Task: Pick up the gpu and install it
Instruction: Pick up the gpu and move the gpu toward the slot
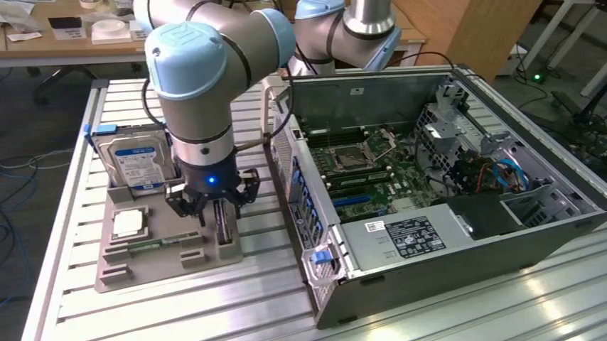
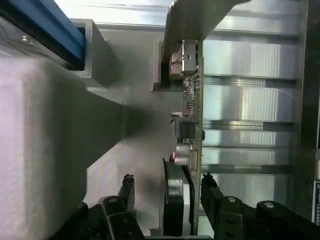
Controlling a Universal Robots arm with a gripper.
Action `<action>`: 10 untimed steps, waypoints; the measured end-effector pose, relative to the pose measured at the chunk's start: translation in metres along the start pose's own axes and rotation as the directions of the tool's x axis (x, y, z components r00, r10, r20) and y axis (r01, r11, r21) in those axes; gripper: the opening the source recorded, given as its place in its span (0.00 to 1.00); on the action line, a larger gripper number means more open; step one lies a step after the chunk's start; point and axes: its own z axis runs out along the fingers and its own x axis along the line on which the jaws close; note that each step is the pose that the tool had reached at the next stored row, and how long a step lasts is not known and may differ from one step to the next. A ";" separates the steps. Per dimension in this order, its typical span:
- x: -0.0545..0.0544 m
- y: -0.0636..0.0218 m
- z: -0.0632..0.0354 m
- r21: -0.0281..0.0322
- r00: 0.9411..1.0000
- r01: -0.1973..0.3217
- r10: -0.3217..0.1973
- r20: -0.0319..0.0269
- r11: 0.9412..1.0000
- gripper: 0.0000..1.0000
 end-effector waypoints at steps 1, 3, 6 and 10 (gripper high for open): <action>0.000 0.0001 -0.0046 0.001 1.000 0.000 0.000 -0.001 1.000 0.65; 0.000 0.0005 -0.0135 0.000 1.000 0.000 0.000 0.000 1.000 0.65; -0.001 0.0009 -0.0216 -0.001 1.000 0.000 0.000 0.000 1.000 0.65; -0.001 0.0009 -0.0217 -0.001 1.000 0.000 0.000 0.000 1.000 0.65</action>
